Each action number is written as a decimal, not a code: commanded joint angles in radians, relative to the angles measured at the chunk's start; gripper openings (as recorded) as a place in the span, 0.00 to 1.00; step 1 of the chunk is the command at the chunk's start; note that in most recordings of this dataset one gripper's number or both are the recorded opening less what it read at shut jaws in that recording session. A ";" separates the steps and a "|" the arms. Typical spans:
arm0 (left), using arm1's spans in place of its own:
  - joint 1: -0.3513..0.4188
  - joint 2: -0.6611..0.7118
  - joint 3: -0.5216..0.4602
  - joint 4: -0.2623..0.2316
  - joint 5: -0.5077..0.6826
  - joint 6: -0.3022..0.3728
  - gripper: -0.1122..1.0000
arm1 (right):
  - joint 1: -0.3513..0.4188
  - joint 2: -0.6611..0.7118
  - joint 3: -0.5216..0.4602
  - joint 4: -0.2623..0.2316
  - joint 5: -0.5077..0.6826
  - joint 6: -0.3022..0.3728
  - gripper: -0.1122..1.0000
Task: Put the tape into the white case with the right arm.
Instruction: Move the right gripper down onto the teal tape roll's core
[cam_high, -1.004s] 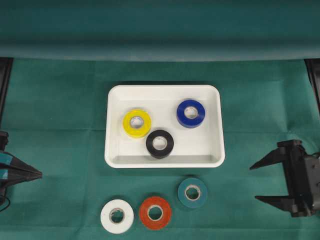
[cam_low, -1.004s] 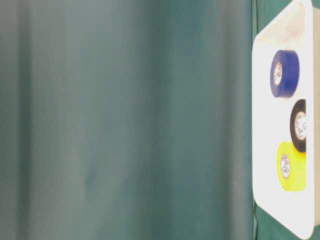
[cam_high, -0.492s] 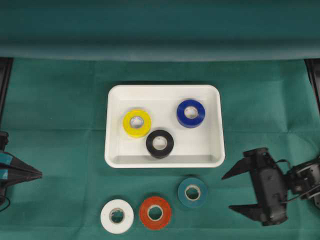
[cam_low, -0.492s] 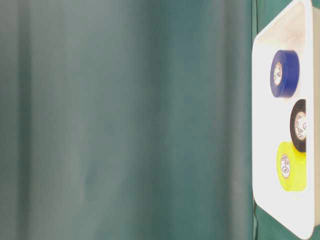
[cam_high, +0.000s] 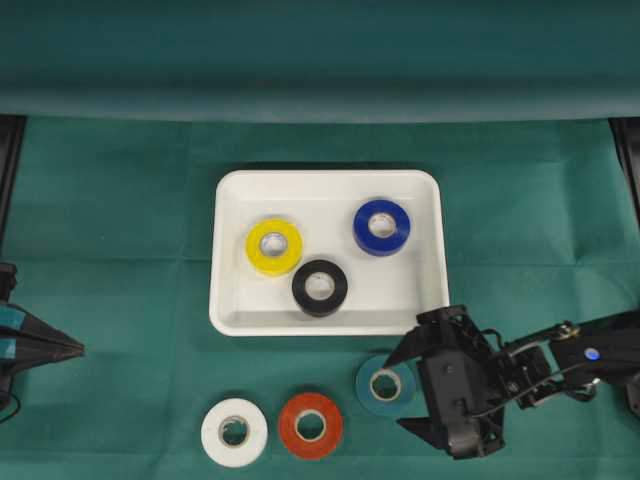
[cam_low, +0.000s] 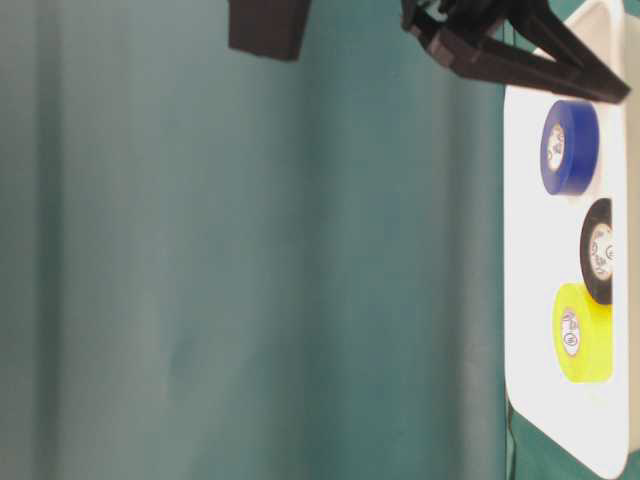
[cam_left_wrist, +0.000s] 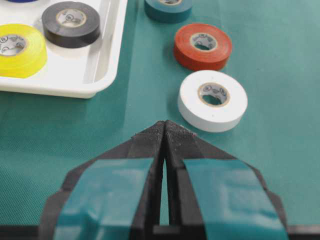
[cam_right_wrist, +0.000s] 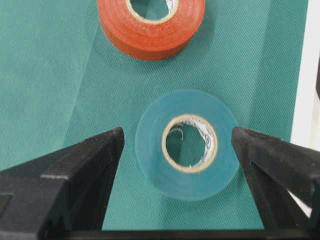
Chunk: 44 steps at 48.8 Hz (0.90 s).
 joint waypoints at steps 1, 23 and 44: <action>0.000 0.008 -0.012 -0.002 -0.009 0.000 0.10 | 0.002 0.000 -0.025 -0.008 -0.003 -0.002 0.69; 0.002 0.008 -0.012 -0.002 -0.009 0.000 0.10 | 0.002 0.049 -0.029 -0.012 -0.008 -0.002 0.69; 0.000 0.008 -0.012 -0.002 -0.009 0.000 0.10 | 0.002 0.141 -0.054 -0.014 -0.009 0.000 0.67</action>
